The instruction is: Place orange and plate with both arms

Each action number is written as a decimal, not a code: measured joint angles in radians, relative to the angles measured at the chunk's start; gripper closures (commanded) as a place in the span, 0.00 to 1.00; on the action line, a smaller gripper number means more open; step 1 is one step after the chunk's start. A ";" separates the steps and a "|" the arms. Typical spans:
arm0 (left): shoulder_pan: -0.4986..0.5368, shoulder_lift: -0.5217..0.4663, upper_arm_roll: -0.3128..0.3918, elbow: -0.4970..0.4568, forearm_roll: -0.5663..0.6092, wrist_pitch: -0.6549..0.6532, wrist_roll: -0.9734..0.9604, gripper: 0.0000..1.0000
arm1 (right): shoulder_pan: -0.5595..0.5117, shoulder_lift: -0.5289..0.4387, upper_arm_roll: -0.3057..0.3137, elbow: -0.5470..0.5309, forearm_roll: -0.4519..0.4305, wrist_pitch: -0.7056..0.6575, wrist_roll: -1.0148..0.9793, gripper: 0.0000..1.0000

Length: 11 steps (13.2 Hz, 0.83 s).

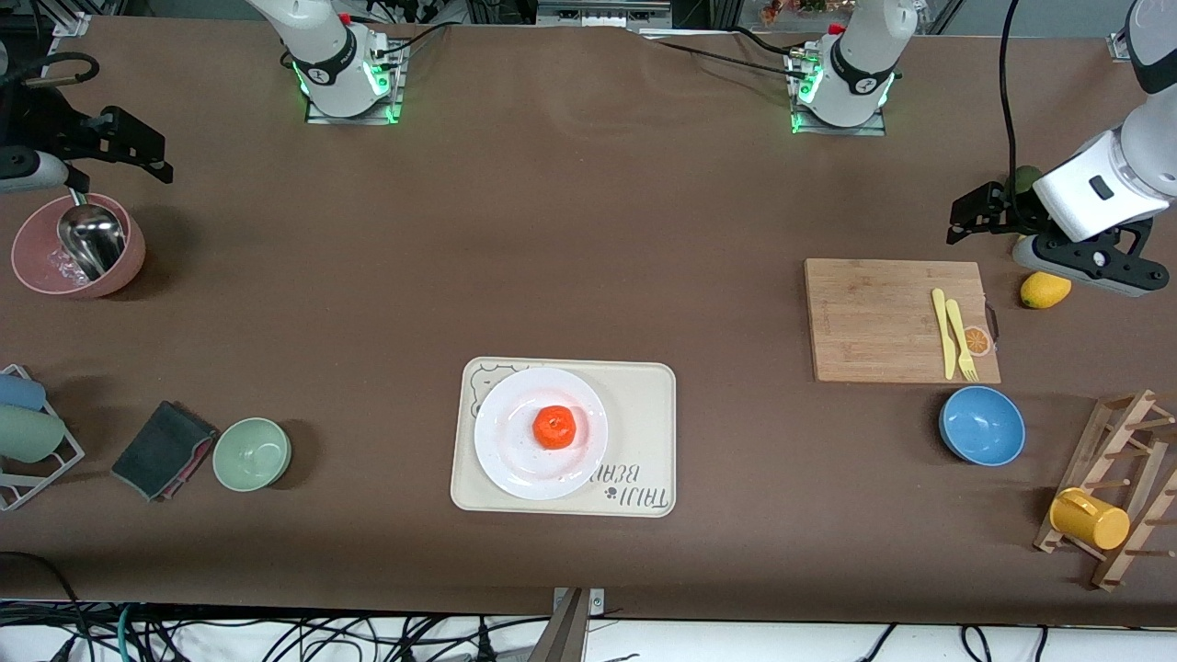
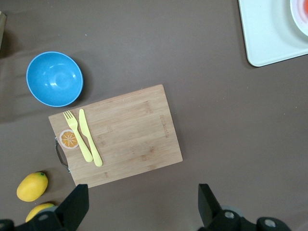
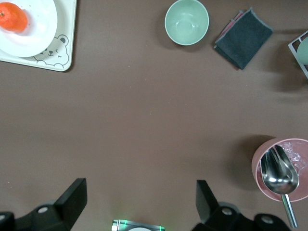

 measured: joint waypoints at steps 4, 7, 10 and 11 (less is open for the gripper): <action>0.000 0.000 0.000 0.000 0.000 0.000 0.000 0.00 | 0.001 0.006 0.000 0.019 0.000 -0.005 0.001 0.00; 0.000 0.000 0.000 0.000 0.000 0.000 0.000 0.00 | 0.002 0.015 0.000 0.019 0.000 -0.005 0.004 0.00; 0.000 0.000 0.000 0.000 0.000 0.000 0.000 0.00 | 0.002 0.017 0.000 0.022 0.000 -0.005 0.004 0.00; 0.000 0.000 0.000 0.000 0.000 0.000 0.000 0.00 | 0.002 0.017 0.000 0.024 0.000 -0.005 0.004 0.00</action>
